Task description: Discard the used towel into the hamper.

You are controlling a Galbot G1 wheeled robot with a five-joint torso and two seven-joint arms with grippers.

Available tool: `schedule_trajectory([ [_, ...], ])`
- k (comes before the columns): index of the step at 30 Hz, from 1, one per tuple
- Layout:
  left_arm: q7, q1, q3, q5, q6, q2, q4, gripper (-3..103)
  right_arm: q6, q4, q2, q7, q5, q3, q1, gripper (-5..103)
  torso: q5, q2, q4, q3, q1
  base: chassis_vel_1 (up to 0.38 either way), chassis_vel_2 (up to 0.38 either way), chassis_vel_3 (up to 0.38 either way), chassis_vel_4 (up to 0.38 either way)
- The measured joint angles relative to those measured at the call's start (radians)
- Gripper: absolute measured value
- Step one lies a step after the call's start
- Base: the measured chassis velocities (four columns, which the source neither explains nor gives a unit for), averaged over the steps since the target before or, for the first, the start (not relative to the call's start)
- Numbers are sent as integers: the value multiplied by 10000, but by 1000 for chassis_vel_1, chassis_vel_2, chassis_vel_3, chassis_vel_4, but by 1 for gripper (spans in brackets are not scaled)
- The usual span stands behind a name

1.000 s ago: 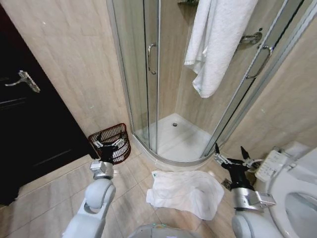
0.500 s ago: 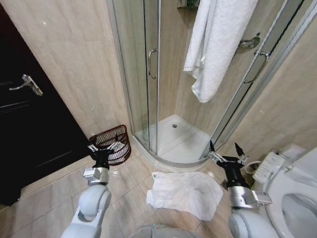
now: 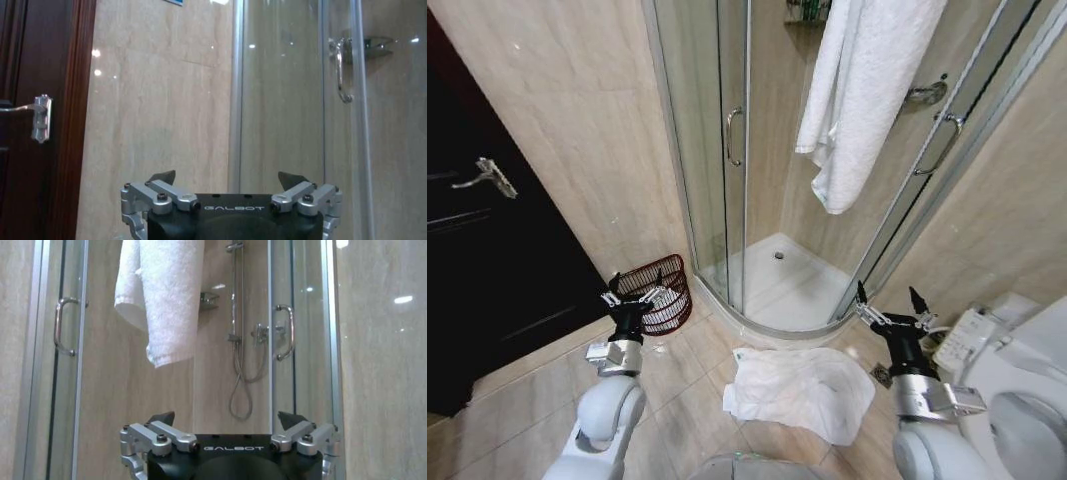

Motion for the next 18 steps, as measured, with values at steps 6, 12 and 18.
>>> schedule_trajectory([
  [6,-153,141,-603,-199,-23,328,24,100,250,-24,11,-35,-24,15,17,100,1,320,0,169,149,0,0,0,0],
  [12,369,419,-1214,-472,-448,438,48,100,310,155,49,-142,-14,-68,-188,100,-1,577,-1,319,256,0,0,0,0],
  [18,1915,596,-1513,-1605,-578,436,-276,100,-130,304,-144,-907,546,-90,58,100,2,880,1,490,389,0,0,0,0],
])
